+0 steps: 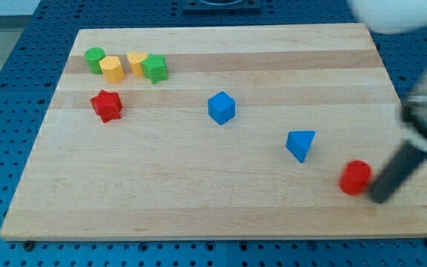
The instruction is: Push the red circle diagonally bottom left to the blue triangle
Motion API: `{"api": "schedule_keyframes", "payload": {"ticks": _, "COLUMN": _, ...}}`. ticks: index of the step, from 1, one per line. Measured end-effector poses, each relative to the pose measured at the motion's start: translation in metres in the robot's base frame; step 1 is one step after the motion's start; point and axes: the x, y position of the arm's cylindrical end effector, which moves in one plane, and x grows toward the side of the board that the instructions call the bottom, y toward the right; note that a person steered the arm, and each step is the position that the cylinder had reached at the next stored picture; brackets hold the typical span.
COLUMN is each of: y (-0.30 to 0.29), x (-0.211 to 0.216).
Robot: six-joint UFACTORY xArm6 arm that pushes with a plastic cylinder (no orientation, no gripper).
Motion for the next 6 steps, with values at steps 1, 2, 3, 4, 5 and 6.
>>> {"api": "schedule_keyframes", "payload": {"ticks": 1, "y": -0.108, "x": -0.018}}
{"api": "schedule_keyframes", "payload": {"ticks": 2, "y": -0.137, "x": -0.022}}
{"api": "schedule_keyframes", "payload": {"ticks": 3, "y": -0.036, "x": 0.025}}
{"api": "schedule_keyframes", "payload": {"ticks": 4, "y": 0.053, "x": -0.004}}
{"api": "schedule_keyframes", "payload": {"ticks": 5, "y": -0.036, "x": -0.044}}
{"api": "schedule_keyframes", "payload": {"ticks": 6, "y": -0.149, "x": -0.069}}
